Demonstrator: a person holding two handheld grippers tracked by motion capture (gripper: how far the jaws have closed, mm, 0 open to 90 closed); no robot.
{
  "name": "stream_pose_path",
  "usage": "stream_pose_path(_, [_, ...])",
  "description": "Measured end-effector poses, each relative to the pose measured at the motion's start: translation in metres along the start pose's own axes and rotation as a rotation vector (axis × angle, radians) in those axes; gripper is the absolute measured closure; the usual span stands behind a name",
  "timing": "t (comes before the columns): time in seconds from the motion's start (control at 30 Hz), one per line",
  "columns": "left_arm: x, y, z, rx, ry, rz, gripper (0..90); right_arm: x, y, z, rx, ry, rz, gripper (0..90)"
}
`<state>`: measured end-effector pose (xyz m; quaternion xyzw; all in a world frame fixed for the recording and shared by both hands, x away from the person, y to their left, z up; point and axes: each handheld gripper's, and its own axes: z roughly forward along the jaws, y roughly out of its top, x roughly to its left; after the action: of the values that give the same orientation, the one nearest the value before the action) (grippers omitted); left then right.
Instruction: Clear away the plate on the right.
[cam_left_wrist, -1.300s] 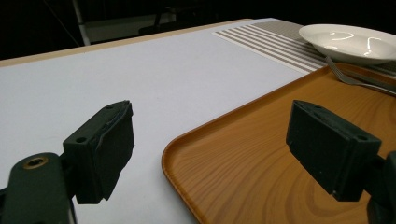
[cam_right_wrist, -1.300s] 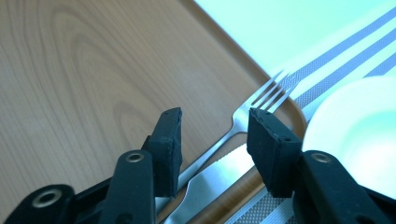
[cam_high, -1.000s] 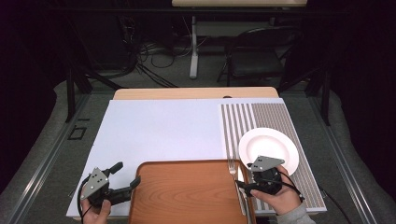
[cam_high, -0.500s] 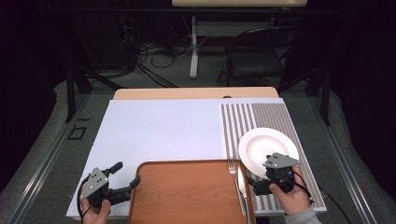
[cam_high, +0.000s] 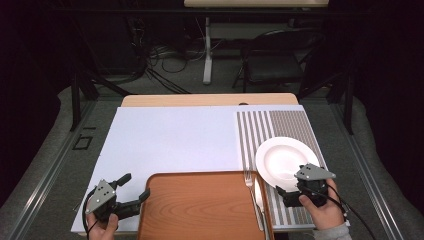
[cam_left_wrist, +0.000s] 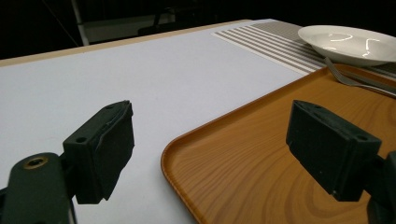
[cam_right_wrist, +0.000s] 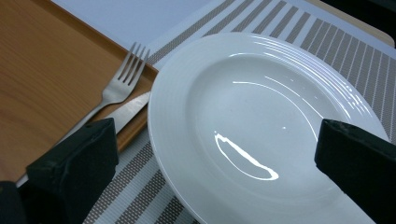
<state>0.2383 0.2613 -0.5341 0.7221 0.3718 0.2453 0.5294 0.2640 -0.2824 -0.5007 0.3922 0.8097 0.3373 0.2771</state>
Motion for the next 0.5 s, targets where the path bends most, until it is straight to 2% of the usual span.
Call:
stream_pose_path(0.23, [-0.0004, 0.0003, -0.0006, -0.002, 0.000, 0.002, 15.3, -0.0008, -0.0025, 0.0012, 0.040, -0.029, -0.045, 0.0])
stream_pose_path(0.37, [-0.0002, 0.0004, -0.0011, 0.000, -0.003, 0.003, 15.3, -0.0001, -0.0040, 0.0035, 0.042, -0.042, -0.050, 0.0])
stream_pose_path(0.5, [-0.0002, 0.0003, -0.0003, 0.000, 0.001, 0.000, 15.3, 0.0004, -0.0077, 0.0070, 0.052, -0.029, -0.062, 0.0])
